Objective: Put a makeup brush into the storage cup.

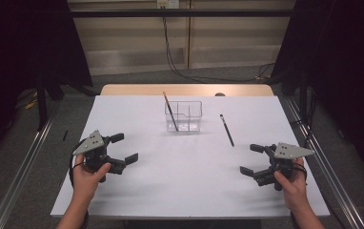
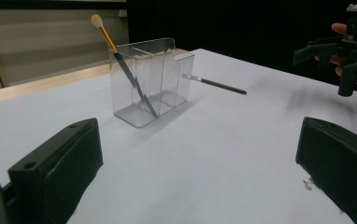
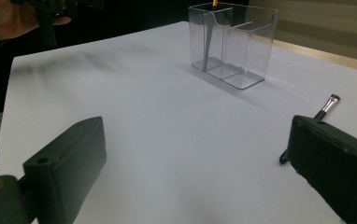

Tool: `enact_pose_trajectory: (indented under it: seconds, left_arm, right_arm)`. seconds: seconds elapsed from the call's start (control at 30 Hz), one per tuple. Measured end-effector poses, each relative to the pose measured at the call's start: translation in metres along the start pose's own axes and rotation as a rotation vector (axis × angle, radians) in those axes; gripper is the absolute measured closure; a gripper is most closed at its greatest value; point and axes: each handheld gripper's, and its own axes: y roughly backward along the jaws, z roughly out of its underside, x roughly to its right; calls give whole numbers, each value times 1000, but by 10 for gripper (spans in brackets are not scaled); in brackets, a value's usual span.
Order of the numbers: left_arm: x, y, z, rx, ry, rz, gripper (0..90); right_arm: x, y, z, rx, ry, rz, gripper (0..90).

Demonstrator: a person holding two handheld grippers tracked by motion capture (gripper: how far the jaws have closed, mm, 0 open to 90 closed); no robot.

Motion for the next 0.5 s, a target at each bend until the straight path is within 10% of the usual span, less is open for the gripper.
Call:
enact_pose_trajectory:
  seconds: [0.5]
  left_arm:
    - [5,11,9,-9,-18,-1,1]
  right_arm:
    - [7,-6,-1,-7,-14,37,42]
